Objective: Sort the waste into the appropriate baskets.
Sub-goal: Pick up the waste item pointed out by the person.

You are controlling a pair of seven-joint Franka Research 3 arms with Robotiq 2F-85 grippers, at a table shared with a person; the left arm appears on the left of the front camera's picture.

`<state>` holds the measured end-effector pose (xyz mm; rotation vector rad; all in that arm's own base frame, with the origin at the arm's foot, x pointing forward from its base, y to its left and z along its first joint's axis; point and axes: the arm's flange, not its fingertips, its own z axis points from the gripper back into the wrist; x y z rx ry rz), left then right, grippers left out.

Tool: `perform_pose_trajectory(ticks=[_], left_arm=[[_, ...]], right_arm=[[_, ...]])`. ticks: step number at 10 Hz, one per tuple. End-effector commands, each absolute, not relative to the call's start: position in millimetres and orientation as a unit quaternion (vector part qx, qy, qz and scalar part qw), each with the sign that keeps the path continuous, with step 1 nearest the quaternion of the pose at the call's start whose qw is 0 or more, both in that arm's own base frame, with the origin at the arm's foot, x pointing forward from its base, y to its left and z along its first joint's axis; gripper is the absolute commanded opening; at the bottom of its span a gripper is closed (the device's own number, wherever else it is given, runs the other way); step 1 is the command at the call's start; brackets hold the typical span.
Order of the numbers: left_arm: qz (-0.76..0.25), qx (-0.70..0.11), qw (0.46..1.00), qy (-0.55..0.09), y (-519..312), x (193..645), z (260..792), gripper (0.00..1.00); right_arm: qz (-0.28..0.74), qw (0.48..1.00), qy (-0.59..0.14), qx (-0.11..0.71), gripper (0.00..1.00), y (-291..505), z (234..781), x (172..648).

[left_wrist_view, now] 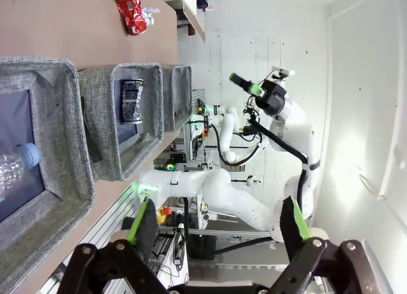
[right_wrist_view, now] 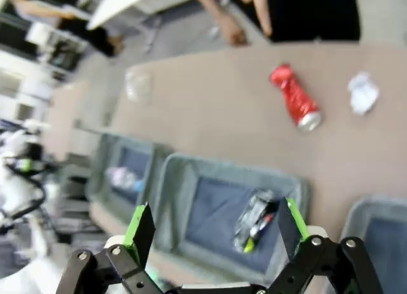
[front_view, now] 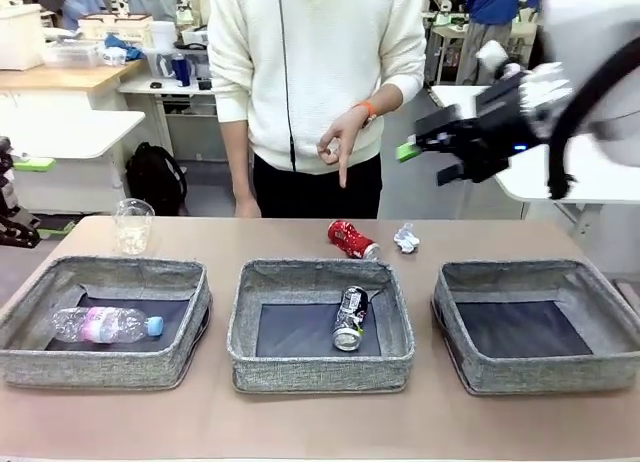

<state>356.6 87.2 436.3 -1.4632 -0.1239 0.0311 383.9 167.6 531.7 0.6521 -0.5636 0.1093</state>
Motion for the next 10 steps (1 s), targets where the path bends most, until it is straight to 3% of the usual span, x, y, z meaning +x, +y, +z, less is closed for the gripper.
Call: perform_pose_trajectory(ticks=[1, 2, 3, 4, 5, 6, 7, 10], left_arm=[[0.007, -0.669, 0.741, -0.056, 87.8, 352.2, 437.8, 1.00], [0.007, -0.669, 0.741, -0.056, 87.8, 352.2, 437.8, 1.00], [0.007, -0.669, 0.741, -0.056, 87.8, 352.2, 437.8, 1.00], [0.007, -0.669, 0.741, -0.056, 87.8, 352.2, 437.8, 1.00], [0.007, -0.669, 0.741, -0.056, 87.8, 352.2, 437.8, 1.00], [0.007, -0.669, 0.741, -0.056, 87.8, 352.2, 437.8, 1.00], [0.007, -0.669, 0.741, -0.056, 87.8, 352.2, 437.8, 1.00], [0.007, -0.669, 0.741, -0.056, 87.8, 352.2, 437.8, 1.00]], right_arm=[[0.073, 0.949, -0.266, -0.149, 1.00, 174.3, 511.0, 420.6], [0.085, 0.967, -0.198, -0.138, 1.00, 171.0, 515.2, 414.9], [0.083, 0.921, -0.293, 0.243, 1.00, 188.5, 527.5, 396.7], [0.083, 0.921, -0.293, 0.243, 1.00, 188.5, 527.5, 396.7], [0.103, 0.938, -0.288, 0.164, 1.00, 185.2, 511.2, 411.2], [0.168, 0.938, -0.263, 0.153, 1.00, 198.0, 501.3, 423.1], [0.187, 0.945, -0.217, 0.156, 1.00, 209.1, 488.9, 453.2], [0.186, 0.957, -0.182, 0.124, 1.00, 241.6, 448.5, 531.0]])
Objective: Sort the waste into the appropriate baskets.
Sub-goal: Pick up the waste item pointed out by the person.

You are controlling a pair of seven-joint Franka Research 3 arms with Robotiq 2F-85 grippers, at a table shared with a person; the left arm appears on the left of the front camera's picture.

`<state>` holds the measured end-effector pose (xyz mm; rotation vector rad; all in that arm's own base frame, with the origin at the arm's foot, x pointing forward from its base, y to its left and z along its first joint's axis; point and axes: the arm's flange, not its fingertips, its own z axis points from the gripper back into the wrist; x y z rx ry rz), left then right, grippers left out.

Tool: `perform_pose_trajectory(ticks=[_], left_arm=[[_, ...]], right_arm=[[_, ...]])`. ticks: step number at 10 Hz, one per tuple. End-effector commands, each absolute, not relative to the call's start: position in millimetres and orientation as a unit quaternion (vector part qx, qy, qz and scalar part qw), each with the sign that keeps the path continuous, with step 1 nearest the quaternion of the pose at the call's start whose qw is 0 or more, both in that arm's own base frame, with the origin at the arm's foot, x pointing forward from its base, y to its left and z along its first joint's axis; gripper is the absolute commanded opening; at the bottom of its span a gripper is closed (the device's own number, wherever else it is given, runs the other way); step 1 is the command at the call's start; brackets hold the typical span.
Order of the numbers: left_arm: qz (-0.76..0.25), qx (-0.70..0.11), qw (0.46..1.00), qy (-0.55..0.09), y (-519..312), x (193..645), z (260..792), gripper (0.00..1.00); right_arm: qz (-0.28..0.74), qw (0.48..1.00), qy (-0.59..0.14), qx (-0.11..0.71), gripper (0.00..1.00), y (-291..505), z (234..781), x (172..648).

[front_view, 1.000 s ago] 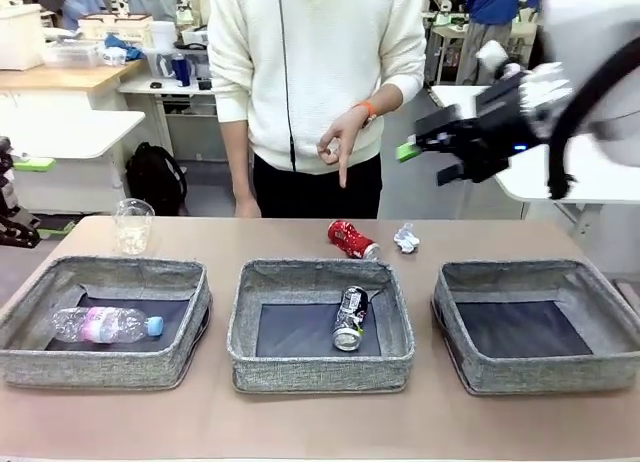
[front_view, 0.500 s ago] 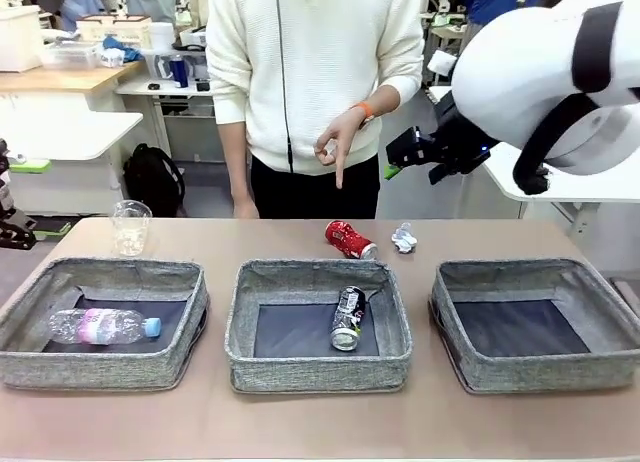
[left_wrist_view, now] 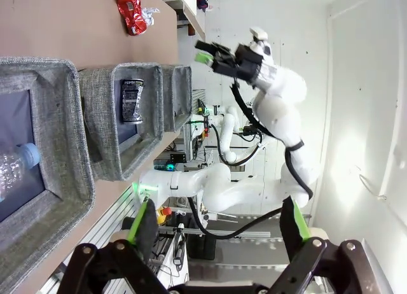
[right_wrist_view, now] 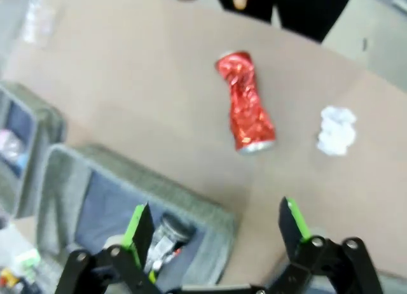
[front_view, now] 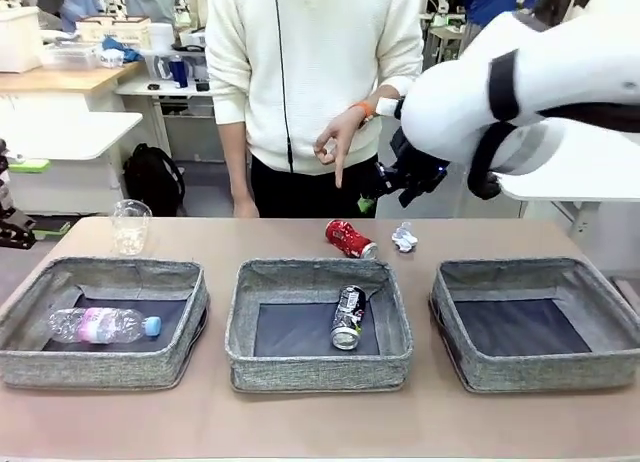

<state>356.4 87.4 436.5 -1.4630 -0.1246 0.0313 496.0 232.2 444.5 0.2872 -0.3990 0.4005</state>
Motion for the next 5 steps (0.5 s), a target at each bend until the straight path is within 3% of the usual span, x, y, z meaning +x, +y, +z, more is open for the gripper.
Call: perform_pose_trajectory(ticks=[1, 5], left_arm=[[0.007, -0.669, 0.741, -0.056, 87.8, 352.2, 437.8, 1.00], [0.007, -0.669, 0.741, -0.056, 87.8, 352.2, 437.8, 1.00]], right_arm=[[0.202, 0.954, -0.173, 0.140, 1.00, 251.7, 422.6, 552.4], [0.199, 0.958, -0.192, 0.079, 1.00, 274.0, 340.4, 597.9]])
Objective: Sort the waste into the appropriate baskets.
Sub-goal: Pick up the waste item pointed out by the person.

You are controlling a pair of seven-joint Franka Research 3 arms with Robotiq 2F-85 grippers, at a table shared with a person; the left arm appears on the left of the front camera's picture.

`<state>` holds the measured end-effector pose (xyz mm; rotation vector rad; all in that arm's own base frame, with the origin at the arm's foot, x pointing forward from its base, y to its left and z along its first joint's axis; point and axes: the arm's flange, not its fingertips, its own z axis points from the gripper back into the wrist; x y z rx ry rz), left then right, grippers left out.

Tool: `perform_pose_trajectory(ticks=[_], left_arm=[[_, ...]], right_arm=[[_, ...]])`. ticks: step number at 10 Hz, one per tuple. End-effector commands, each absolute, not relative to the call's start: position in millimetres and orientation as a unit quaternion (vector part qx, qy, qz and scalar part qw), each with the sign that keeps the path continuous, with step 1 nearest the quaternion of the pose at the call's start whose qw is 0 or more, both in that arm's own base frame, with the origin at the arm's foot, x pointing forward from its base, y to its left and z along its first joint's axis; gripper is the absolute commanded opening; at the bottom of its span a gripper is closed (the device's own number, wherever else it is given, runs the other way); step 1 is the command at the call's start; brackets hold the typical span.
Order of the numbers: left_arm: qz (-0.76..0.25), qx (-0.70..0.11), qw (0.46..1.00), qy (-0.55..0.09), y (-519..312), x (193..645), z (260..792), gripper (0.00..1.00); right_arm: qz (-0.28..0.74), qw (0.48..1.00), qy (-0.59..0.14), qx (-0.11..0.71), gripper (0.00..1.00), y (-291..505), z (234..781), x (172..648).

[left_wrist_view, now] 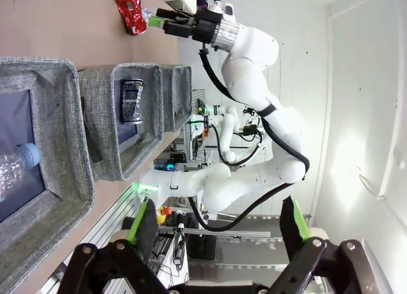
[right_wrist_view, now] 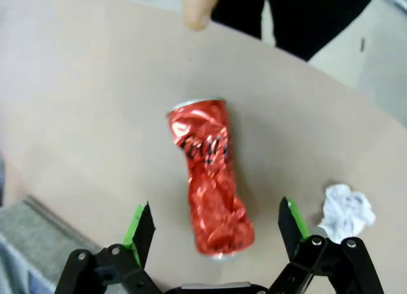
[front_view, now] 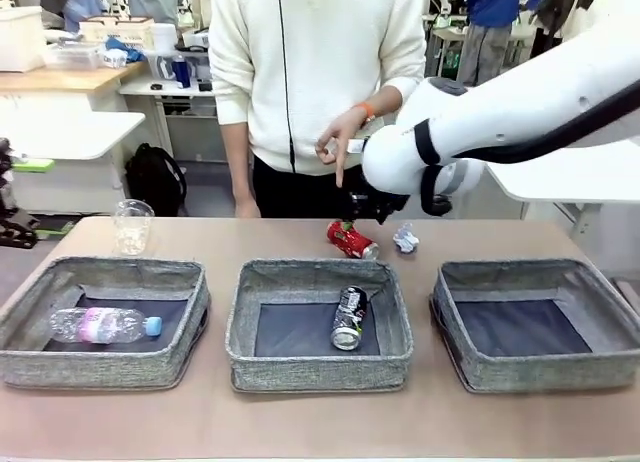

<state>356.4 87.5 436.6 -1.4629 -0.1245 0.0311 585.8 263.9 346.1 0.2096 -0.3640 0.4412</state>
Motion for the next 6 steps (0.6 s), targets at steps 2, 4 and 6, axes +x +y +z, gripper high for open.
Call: perform_pose_trajectory(ticks=[2, 4, 6], left_arm=[[0.007, -0.669, 0.741, -0.056, 87.8, 352.2, 437.8, 1.00], [0.007, -0.669, 0.741, -0.056, 87.8, 352.2, 437.8, 1.00], [0.007, -0.669, 0.741, -0.056, 87.8, 352.2, 437.8, 1.00]], right_arm=[[0.204, 0.954, -0.194, 0.099, 1.00, 274.6, 316.4, 608.3], [0.204, 0.950, -0.211, 0.109, 1.00, 273.5, 303.1, 611.8], [0.207, 0.950, -0.209, 0.104, 1.00, 275.1, 294.3, 613.0]])
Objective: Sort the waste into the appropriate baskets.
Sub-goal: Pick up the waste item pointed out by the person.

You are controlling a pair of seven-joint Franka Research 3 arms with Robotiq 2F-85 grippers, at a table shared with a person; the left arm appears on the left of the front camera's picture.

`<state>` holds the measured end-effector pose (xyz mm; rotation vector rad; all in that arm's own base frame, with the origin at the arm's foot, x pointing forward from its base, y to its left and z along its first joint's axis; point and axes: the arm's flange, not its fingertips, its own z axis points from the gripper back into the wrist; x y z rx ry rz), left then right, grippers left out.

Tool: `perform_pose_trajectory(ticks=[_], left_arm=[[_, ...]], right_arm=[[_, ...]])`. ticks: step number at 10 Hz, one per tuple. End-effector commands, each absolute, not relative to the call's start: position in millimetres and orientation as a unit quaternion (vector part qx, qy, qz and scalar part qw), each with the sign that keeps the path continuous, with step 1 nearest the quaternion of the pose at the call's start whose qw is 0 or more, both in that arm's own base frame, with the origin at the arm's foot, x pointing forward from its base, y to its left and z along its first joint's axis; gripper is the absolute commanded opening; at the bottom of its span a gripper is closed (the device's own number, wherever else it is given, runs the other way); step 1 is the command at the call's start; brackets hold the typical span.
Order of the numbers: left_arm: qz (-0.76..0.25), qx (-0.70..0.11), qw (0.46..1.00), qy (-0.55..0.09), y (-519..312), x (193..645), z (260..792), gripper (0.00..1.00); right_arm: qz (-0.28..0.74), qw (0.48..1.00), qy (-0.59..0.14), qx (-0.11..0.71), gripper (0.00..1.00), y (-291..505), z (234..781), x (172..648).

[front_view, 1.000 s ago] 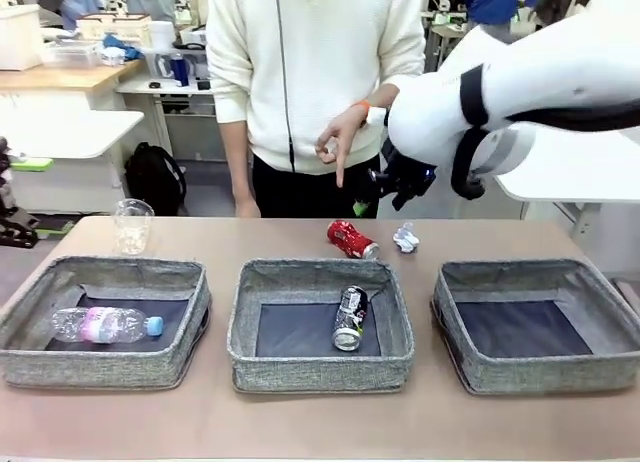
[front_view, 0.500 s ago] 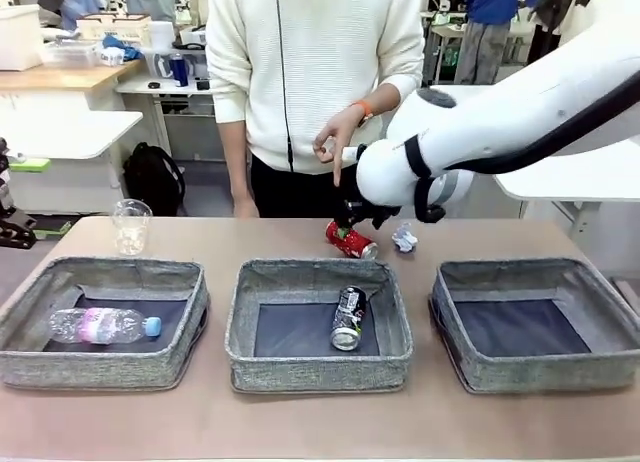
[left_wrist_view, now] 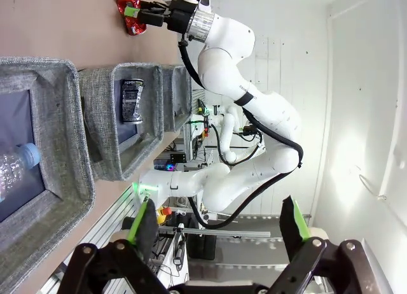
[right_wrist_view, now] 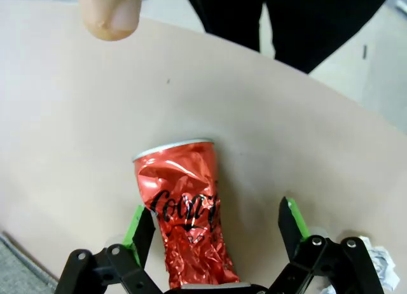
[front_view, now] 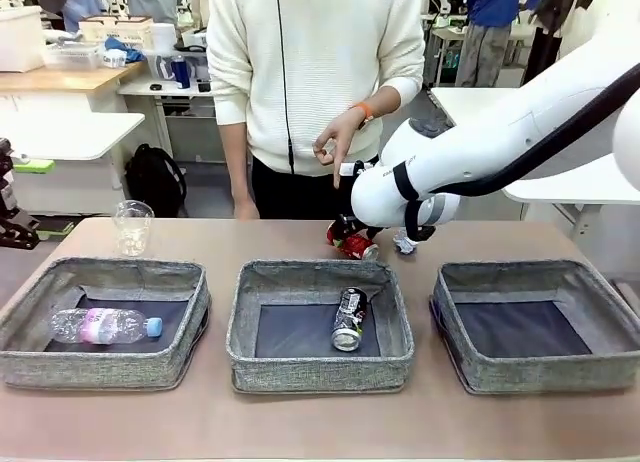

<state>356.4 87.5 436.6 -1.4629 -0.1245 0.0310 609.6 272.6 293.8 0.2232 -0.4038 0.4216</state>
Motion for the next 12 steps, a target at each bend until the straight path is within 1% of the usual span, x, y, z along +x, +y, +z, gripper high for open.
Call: perform_pose_trajectory(ticks=[1, 6, 7, 8, 10, 12], left_arm=[[0.007, -0.669, 0.741, -0.056, 87.8, 352.2, 437.8, 1.00], [0.007, -0.669, 0.741, -0.056, 87.8, 352.2, 437.8, 1.00], [0.007, -0.669, 0.741, -0.056, 87.8, 352.2, 437.8, 1.00], [0.007, -0.669, 0.741, -0.056, 87.8, 352.2, 437.8, 1.00], [0.007, -0.669, 0.741, -0.056, 87.8, 352.2, 437.8, 1.00], [0.007, -0.669, 0.741, -0.056, 87.8, 352.2, 437.8, 1.00]], right_arm=[[0.206, 0.950, -0.209, 0.107, 1.00, 275.4, 291.7, 614.2], [0.204, 0.952, -0.209, 0.089, 1.00, 281.1, 292.6, 613.9], [0.210, 0.950, -0.212, 0.089, 0.80, 283.3, 294.4, 613.7], [0.211, 0.951, -0.208, 0.089, 0.40, 284.1, 294.4, 614.1], [0.212, 0.952, -0.200, 0.088, 0.00, 283.4, 293.7, 613.7], [0.214, 0.952, -0.196, 0.099, 0.00, 283.5, 295.0, 613.0]])
